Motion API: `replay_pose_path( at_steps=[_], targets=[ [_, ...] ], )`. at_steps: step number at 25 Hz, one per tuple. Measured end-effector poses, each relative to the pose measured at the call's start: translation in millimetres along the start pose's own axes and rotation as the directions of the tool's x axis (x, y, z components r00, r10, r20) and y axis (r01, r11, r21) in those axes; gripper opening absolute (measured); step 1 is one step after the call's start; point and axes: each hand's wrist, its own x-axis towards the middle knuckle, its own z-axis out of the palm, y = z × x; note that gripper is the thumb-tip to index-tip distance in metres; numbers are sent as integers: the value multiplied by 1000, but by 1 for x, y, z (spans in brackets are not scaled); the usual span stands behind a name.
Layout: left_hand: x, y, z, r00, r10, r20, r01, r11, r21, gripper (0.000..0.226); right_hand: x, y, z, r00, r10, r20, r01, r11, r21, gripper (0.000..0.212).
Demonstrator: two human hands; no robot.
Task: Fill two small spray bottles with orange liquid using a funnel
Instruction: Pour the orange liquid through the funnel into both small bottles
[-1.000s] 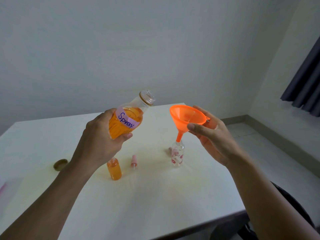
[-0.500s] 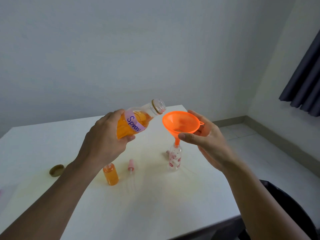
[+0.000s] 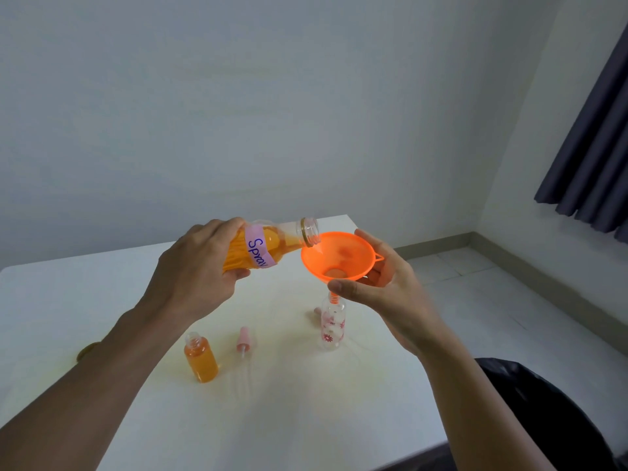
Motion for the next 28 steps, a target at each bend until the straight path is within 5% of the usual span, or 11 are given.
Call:
replay_pose_path(
  at_steps=[28],
  targets=[
    [11,3,0,988,133,-74,-129,990,55,70,7,5,-8,1000,6,0,-6,1000,20,110]
  ],
)
